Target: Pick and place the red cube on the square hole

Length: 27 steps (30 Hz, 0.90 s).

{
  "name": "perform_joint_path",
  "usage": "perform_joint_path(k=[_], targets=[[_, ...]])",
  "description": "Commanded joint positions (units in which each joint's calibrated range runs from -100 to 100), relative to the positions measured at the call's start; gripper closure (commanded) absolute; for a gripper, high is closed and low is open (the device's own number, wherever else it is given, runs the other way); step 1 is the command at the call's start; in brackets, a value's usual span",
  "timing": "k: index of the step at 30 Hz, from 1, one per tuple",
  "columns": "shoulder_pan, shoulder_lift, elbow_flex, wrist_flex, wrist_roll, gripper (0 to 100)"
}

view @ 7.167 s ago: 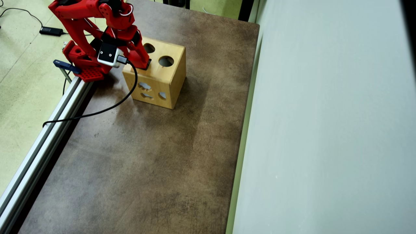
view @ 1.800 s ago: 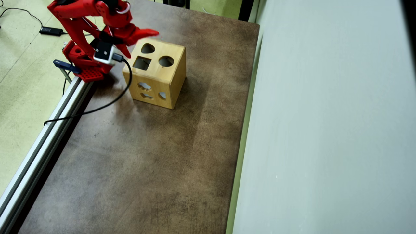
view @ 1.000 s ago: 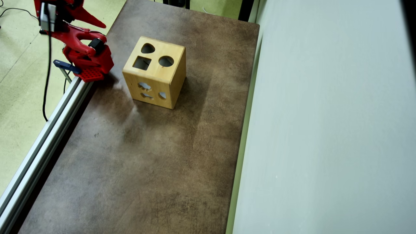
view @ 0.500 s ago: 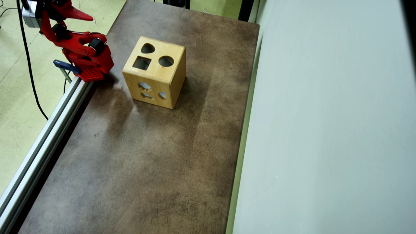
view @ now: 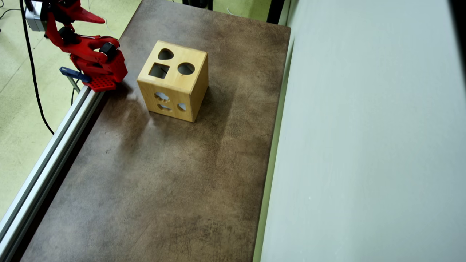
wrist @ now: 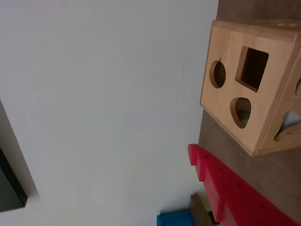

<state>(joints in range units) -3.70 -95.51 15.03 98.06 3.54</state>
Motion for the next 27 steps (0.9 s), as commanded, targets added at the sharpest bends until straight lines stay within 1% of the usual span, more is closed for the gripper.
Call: perform_joint_path(k=[1, 17, 21, 27], targets=[[-1.9, 0.0, 0.2, -0.1, -0.2, 1], [-1.8, 0.0, 0.4, 0.0, -0.2, 1], [-1.6, 0.0, 4.7, 0.0, -0.2, 1], [-1.6, 0.0, 5.1, 0.0, -0.2, 4]])
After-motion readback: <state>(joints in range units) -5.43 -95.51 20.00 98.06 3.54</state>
